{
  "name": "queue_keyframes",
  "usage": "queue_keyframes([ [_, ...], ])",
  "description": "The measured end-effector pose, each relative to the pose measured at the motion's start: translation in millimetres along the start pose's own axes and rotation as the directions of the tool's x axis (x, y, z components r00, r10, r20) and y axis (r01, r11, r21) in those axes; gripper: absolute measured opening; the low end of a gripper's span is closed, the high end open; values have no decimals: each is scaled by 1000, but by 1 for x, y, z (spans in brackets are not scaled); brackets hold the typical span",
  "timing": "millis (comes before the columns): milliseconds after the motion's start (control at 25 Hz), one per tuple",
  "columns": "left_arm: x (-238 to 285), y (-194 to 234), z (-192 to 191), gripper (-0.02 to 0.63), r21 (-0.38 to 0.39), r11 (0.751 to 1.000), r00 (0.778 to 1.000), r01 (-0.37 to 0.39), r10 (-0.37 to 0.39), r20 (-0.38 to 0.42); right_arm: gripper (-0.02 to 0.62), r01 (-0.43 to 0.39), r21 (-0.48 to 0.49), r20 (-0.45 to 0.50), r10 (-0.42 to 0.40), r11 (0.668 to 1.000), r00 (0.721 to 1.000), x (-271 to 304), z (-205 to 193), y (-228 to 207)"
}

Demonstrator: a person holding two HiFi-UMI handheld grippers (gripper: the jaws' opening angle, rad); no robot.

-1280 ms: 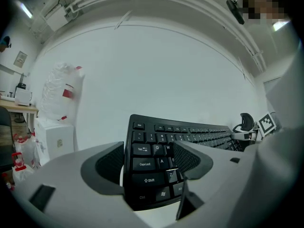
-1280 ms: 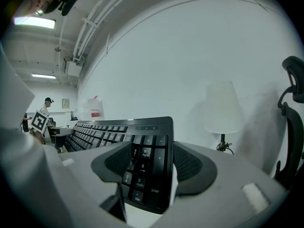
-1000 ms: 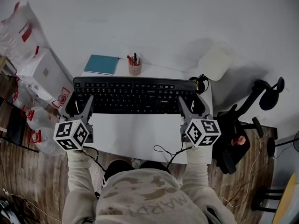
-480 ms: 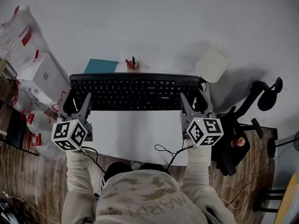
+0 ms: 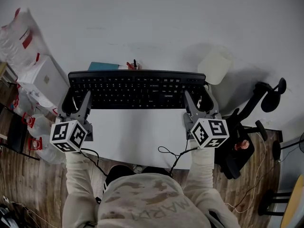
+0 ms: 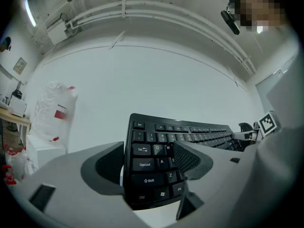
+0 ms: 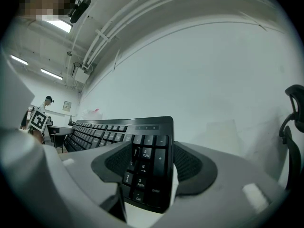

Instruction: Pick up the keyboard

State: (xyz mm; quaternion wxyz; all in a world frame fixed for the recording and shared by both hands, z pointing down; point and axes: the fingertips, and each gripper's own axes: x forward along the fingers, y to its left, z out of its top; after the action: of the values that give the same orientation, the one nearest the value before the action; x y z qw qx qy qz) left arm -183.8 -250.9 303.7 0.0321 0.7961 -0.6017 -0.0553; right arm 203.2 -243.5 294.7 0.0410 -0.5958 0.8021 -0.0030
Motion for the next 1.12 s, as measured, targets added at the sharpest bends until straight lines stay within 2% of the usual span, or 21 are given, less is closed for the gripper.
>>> queue_keyframes([
  [320,-7,-3,19,331,15,1000,998,14,-15,59,278,1,-13,55,0,1000,998,-9,17,7],
  [1120,-9,-5,32,331,16,999,996,33,-34,85,278,14,-31,100,-10,999,995,-17,34,11],
])
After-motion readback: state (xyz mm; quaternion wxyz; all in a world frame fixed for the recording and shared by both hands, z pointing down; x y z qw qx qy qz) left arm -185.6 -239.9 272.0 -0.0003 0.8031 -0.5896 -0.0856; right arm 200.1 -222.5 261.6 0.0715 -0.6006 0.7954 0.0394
